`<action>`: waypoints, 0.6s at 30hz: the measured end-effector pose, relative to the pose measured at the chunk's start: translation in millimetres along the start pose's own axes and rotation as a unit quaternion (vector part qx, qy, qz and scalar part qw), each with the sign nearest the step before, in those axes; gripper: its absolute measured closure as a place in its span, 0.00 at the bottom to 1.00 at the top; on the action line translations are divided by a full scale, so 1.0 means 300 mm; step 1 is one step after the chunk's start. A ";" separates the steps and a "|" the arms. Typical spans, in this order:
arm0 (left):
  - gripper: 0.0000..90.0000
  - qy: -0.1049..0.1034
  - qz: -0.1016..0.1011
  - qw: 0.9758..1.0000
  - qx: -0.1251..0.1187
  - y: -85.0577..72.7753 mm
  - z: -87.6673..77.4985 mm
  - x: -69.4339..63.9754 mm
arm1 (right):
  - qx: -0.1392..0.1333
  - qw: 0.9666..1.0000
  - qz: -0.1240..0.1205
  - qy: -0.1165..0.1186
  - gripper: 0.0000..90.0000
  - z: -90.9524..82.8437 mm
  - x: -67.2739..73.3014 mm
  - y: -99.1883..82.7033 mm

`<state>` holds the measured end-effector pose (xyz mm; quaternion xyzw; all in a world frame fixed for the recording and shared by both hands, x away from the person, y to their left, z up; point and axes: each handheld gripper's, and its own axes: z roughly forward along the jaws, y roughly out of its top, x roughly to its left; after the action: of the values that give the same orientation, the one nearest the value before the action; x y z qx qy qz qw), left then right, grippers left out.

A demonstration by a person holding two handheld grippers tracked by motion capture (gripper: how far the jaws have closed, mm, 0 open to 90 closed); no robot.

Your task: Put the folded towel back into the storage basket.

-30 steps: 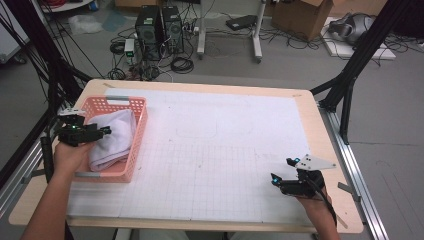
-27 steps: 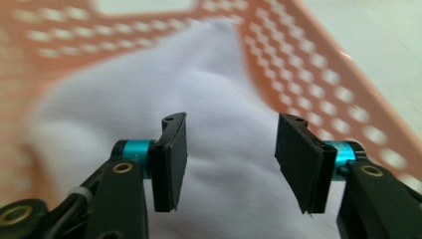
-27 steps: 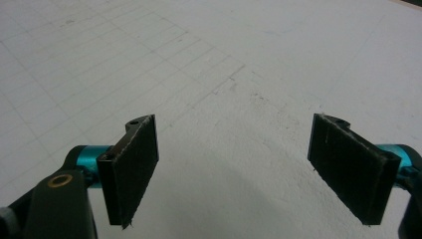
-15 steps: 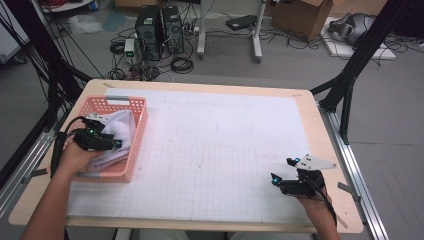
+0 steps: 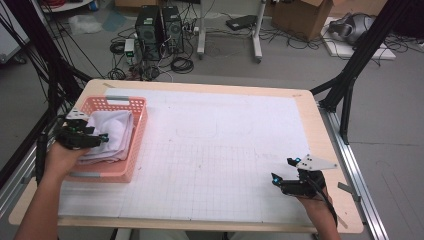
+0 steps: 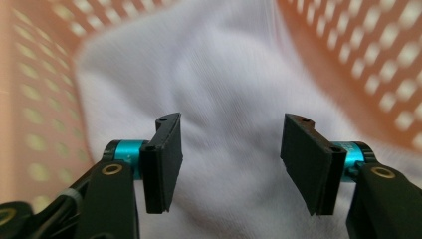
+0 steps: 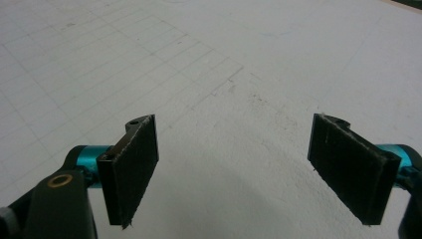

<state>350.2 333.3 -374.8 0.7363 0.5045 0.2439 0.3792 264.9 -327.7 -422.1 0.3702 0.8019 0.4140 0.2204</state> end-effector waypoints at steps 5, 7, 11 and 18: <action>0.34 -0.015 -0.057 0.990 -0.128 -0.005 -0.083 -0.006 | -0.003 1.000 0.000 0.002 0.21 0.000 0.004 0.003; 0.32 -0.020 -0.060 0.984 -0.166 -0.005 -0.108 -0.025 | -0.006 1.000 0.001 0.002 0.21 0.000 0.004 0.004; 0.25 -0.033 -0.061 0.974 -0.215 -0.005 -0.138 -0.091 | -0.008 1.000 0.002 0.000 0.21 0.000 0.006 0.006; 0.19 -0.075 -0.018 0.967 -0.244 -0.022 -0.144 -0.253 | -0.012 1.000 0.006 0.004 0.21 0.002 0.004 0.007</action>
<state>286.3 277.8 -352.6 0.6289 0.4129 0.2971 0.5880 265.3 -325.8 -420.8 0.3706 0.7955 0.4262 0.2196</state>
